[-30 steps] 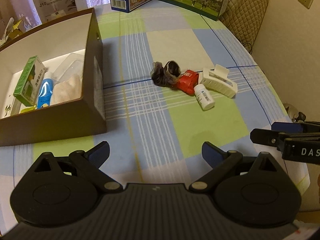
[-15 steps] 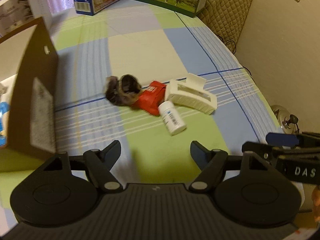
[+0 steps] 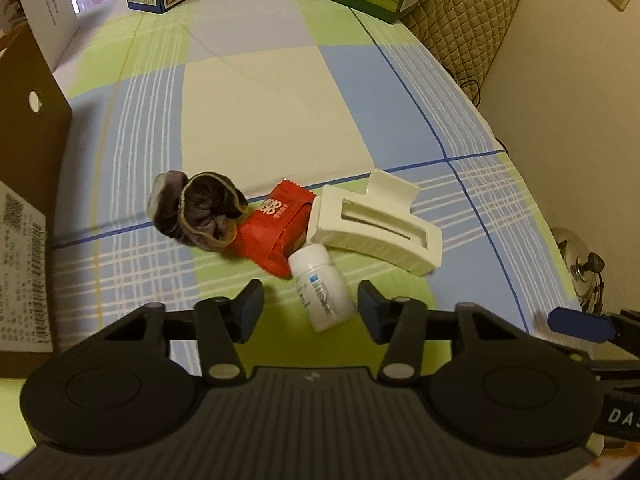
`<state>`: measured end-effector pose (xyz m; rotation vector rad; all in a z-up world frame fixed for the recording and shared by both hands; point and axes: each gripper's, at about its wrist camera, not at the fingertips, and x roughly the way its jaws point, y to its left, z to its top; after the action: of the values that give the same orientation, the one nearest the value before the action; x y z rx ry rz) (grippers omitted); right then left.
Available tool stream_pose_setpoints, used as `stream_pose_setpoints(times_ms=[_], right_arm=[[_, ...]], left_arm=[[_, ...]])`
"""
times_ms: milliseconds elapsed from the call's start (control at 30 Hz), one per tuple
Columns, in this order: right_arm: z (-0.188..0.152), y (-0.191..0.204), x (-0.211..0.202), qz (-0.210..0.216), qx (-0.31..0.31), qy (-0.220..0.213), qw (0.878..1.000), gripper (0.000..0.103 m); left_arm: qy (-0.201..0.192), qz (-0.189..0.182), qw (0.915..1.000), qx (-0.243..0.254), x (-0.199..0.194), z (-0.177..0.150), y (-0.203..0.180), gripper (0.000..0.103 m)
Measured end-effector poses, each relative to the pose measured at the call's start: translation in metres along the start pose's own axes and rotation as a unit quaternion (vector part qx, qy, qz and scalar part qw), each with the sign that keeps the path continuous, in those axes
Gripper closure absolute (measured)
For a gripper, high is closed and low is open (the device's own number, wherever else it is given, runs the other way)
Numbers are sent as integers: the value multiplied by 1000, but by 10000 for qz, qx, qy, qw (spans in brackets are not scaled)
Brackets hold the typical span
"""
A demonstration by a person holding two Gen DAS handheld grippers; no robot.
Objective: Organize objects
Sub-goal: 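Grasp the white pill bottle with the left tool while the right tool grasps the white clip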
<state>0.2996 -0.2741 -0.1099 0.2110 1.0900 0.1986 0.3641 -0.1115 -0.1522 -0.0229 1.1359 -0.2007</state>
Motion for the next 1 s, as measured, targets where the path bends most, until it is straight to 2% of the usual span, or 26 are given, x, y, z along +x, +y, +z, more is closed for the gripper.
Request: stream_pose_setpoints(times_ms=[100, 167, 333, 467, 567, 733, 867, 1000], right_arm=[[1, -2, 2, 16, -31, 0, 10000, 39], [2, -2, 4, 47, -94, -1, 9999, 39], [8, 7, 14, 195, -420, -61, 9989, 39], [16, 20, 26, 358, -1000, -209, 9941, 39], [24, 31, 37, 470, -1619, -354, 9850, 39], [36, 46, 53, 876, -2616, -497, 9599, 39], [41, 55, 71, 1270, -3082, -334, 9422, 39], [38, 64, 84, 1172, -3344, -136, 9350, 39]], left_arm=[[-14, -36, 10000, 58, 3, 0, -2, 68], [-13, -70, 9999, 116, 4, -3, -2, 81], [-45, -17, 9999, 134, -2, -13, 6, 81], [-65, 149, 9998, 109, -11, -26, 18, 81], [-74, 258, 9996, -30, -18, -36, 31, 81], [-44, 444, 9982, -390, -27, -48, 59, 81], [-40, 539, 9967, -602, -32, -55, 73, 81], [-23, 580, 9956, -736, -34, -58, 81, 81]])
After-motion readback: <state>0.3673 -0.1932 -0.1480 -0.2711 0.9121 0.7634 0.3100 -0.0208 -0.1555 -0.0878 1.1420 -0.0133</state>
